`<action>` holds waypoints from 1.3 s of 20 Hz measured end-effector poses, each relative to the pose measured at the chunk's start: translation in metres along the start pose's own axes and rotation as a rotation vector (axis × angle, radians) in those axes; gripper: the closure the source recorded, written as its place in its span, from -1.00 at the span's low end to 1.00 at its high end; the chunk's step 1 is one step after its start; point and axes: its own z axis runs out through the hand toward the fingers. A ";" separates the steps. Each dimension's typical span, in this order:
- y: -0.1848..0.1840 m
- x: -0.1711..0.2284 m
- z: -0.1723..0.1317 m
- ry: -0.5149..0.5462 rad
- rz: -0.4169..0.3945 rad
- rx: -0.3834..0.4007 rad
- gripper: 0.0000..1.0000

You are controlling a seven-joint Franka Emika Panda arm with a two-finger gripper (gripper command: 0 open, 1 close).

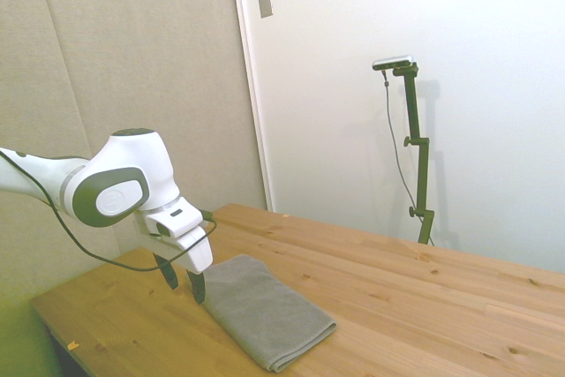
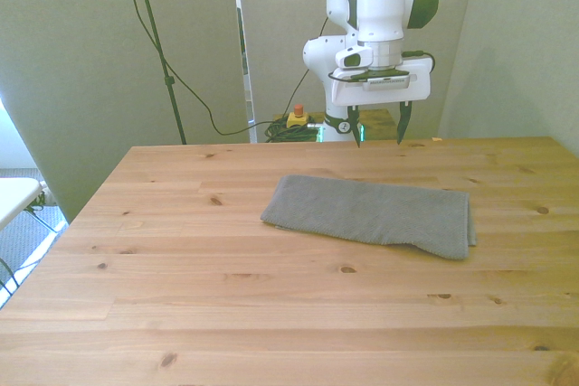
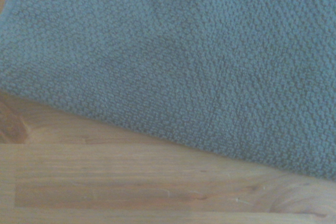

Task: Fold the towel

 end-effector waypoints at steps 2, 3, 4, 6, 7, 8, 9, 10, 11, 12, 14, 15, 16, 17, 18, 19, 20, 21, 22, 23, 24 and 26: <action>-0.001 0.001 -0.002 0.002 0.001 0.003 -1.00; -0.003 0.003 -0.004 0.006 0.003 0.008 -1.00; -0.009 0.006 -0.008 0.011 0.005 0.015 -1.00; -0.027 0.011 -0.015 0.022 0.012 0.024 -1.00; -0.040 0.012 -0.017 0.034 0.022 0.018 -1.00; -0.054 0.010 -0.016 0.050 0.036 0.003 -1.00; -0.069 0.007 -0.012 0.064 0.062 -0.016 -1.00; -0.085 0.004 -0.007 0.075 0.099 -0.034 -1.00; -0.101 0.001 -0.001 0.080 0.132 -0.054 -1.00; -0.116 -0.003 0.003 0.090 0.160 -0.082 -1.00; -0.140 -0.007 0.008 0.124 0.213 -0.145 -1.00; -0.151 -0.011 0.010 0.140 0.231 -0.184 -1.00; -0.162 -0.019 0.013 0.158 0.245 -0.221 -1.00; -0.173 -0.026 0.016 0.185 0.258 -0.257 -1.00; -0.184 -0.034 0.021 0.213 0.271 -0.280 -1.00; -0.197 -0.041 0.028 0.242 0.281 -0.302 -1.00; -0.208 -0.046 0.038 0.270 0.289 -0.327 -1.00; -0.220 -0.047 0.050 0.284 0.289 -0.351 -1.00; -0.232 -0.048 0.062 0.287 0.285 -0.373 -1.00; -0.243 -0.047 0.073 0.286 0.281 -0.391 -1.00; -0.252 -0.044 0.081 0.290 0.279 -0.403 -1.00; -0.269 -0.039 0.088 0.302 0.276 -0.407 -1.00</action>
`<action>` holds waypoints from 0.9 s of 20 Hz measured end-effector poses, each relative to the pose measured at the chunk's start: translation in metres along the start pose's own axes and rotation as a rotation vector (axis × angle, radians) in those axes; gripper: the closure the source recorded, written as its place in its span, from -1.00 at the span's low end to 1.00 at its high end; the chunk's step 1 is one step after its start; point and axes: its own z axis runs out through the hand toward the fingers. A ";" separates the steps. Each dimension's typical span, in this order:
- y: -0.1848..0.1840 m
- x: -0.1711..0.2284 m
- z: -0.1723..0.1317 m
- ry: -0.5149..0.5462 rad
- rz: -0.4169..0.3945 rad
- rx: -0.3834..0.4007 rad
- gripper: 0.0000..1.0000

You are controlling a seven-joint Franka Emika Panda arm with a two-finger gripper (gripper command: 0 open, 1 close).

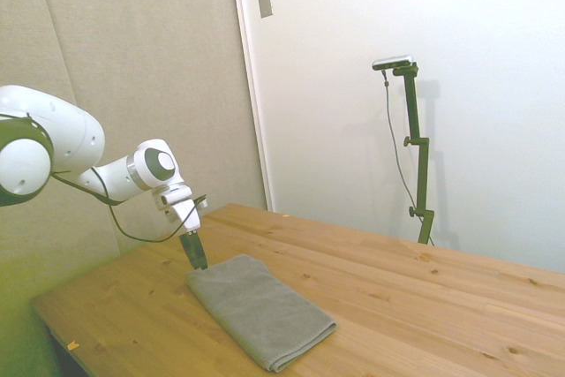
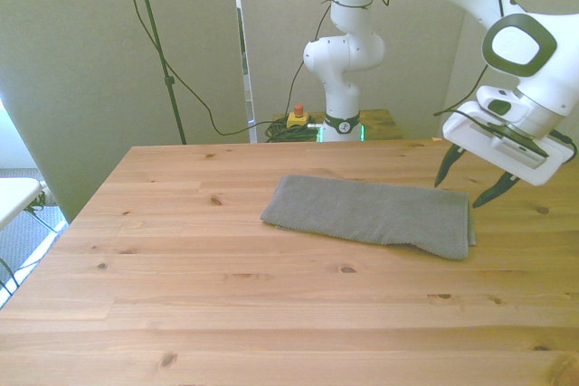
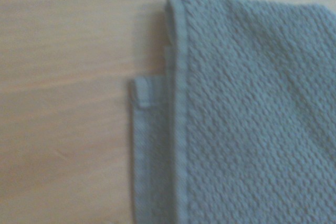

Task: Fold the towel

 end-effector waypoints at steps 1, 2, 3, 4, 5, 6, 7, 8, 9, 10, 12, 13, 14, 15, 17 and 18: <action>-0.006 0.001 -0.002 0.007 -0.002 0.000 -1.00; -0.009 0.002 -0.003 0.014 -0.005 -0.008 -1.00; -0.012 0.004 -0.004 0.021 -0.011 -0.019 -1.00; -0.014 0.005 -0.004 0.027 -0.015 -0.032 -1.00; -0.016 0.005 -0.003 0.031 -0.018 -0.043 -1.00; -0.018 0.005 -0.003 0.034 -0.022 -0.049 -1.00; -0.020 0.004 -0.001 0.036 -0.027 -0.057 -1.00; -0.022 0.002 0.000 0.039 -0.030 -0.063 -1.00; -0.024 0.001 0.001 0.041 -0.034 -0.066 -1.00; -0.025 0.000 0.002 0.043 -0.038 -0.071 -1.00; -0.027 -0.002 0.005 0.046 -0.043 -0.083 -1.00; -0.028 -0.003 0.007 0.047 -0.046 -0.090 -1.00; -0.027 -0.003 0.010 0.051 -0.052 -0.104 -1.00; -0.027 -0.003 0.013 0.057 -0.055 -0.116 -1.00; -0.027 -0.002 0.018 0.067 -0.059 -0.130 -1.00; -0.027 0.000 0.020 0.069 -0.060 -0.135 -1.00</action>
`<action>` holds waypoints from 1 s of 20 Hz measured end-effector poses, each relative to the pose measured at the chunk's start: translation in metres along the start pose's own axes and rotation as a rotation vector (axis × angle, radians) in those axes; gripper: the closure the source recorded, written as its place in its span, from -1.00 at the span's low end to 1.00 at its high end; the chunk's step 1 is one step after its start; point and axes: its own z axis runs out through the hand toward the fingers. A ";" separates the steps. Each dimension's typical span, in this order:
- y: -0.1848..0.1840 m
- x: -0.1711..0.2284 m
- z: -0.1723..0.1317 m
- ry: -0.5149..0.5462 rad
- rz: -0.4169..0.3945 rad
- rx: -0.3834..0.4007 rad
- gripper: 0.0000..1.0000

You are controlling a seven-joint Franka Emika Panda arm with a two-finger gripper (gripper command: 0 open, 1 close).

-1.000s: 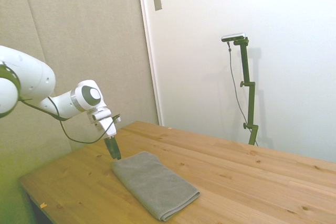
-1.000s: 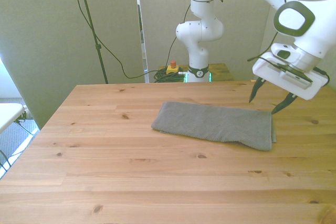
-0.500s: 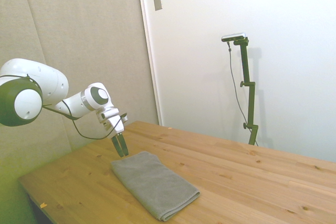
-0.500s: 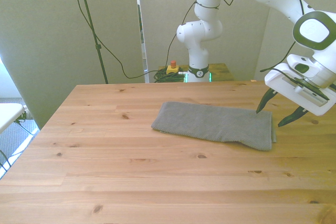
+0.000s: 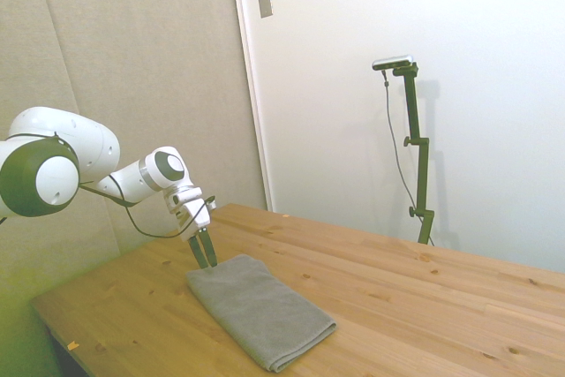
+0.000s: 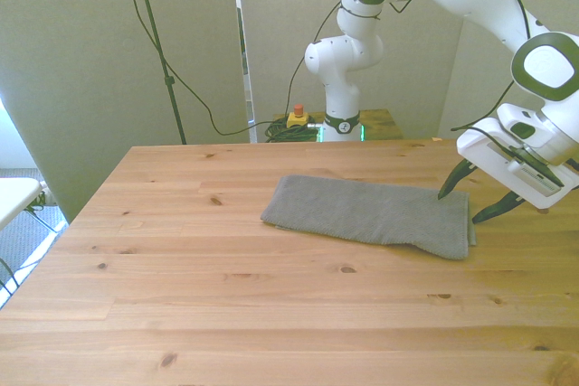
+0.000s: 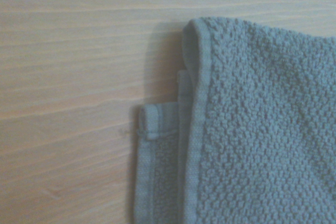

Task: Fold the towel

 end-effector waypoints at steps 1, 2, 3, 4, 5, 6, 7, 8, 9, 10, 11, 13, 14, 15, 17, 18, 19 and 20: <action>0.000 0.002 0.002 0.001 0.000 -0.005 -1.00; 0.001 0.005 0.004 0.002 0.000 -0.010 -1.00; 0.001 0.007 0.006 0.003 -0.001 -0.016 -1.00; 0.003 0.010 0.008 0.003 -0.004 -0.021 -1.00; 0.005 0.013 0.011 0.004 -0.007 -0.026 1.00; 0.007 0.014 0.013 0.005 -0.010 -0.032 1.00; 0.009 0.016 0.015 0.008 -0.014 -0.037 1.00; 0.011 0.016 0.017 0.015 -0.017 -0.039 1.00; 0.011 0.016 0.017 0.017 -0.018 -0.037 1.00; 0.012 0.015 0.017 0.017 -0.019 -0.034 1.00; 0.013 0.015 0.017 0.018 -0.021 -0.028 1.00; 0.014 0.015 0.017 0.018 -0.023 -0.018 1.00; 0.014 0.014 0.018 0.017 -0.025 -0.011 1.00; 0.014 0.013 0.018 0.016 -0.028 -0.002 1.00; 0.013 0.011 0.018 0.015 -0.034 0.015 1.00; 0.013 0.010 0.017 0.014 -0.037 0.024 1.00; 0.012 0.009 0.017 0.014 -0.041 0.034 1.00; 0.013 0.008 0.017 0.013 -0.043 0.044 1.00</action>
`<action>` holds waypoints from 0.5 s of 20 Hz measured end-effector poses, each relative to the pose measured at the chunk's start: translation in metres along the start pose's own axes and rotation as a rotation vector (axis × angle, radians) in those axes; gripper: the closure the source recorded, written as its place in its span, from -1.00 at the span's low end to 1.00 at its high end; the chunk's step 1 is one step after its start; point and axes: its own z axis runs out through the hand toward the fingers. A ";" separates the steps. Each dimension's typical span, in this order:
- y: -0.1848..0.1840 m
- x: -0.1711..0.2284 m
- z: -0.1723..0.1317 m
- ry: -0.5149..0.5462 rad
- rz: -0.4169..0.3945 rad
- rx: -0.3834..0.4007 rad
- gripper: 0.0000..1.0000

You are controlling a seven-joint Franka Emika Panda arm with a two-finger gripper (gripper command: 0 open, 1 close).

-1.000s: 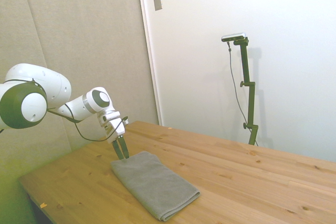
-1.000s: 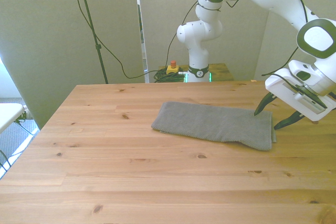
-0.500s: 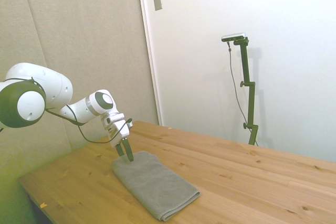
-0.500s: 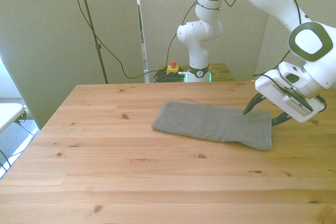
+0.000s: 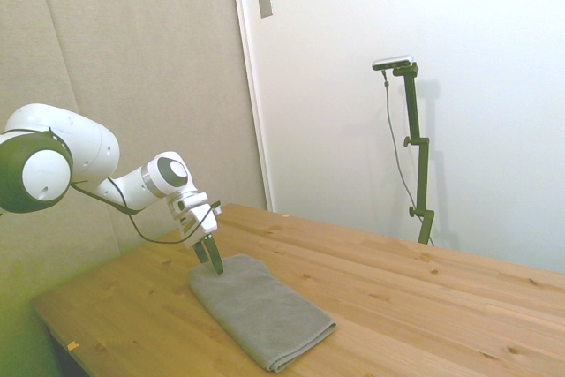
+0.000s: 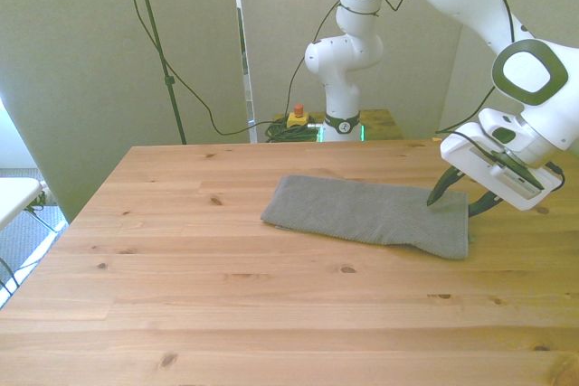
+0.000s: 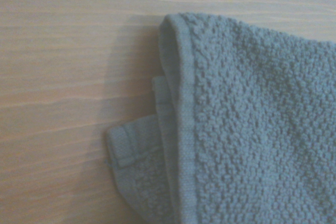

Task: Fold the towel

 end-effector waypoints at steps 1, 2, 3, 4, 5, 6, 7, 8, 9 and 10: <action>0.001 -0.001 0.000 0.000 -0.002 0.008 1.00; 0.001 -0.002 0.000 -0.001 -0.004 0.015 1.00; 0.001 -0.003 0.000 -0.001 -0.006 0.021 1.00; 0.001 -0.004 0.001 -0.002 -0.008 0.025 1.00; 0.002 -0.005 0.001 -0.003 -0.011 0.028 1.00; 0.002 -0.005 0.001 -0.003 -0.014 0.028 1.00; 0.002 -0.006 0.002 -0.004 -0.017 0.027 1.00; 0.002 -0.006 0.004 -0.004 -0.018 0.025 1.00; 0.003 -0.006 0.005 -0.004 -0.019 0.024 1.00; 0.004 -0.006 0.005 -0.005 -0.020 0.025 1.00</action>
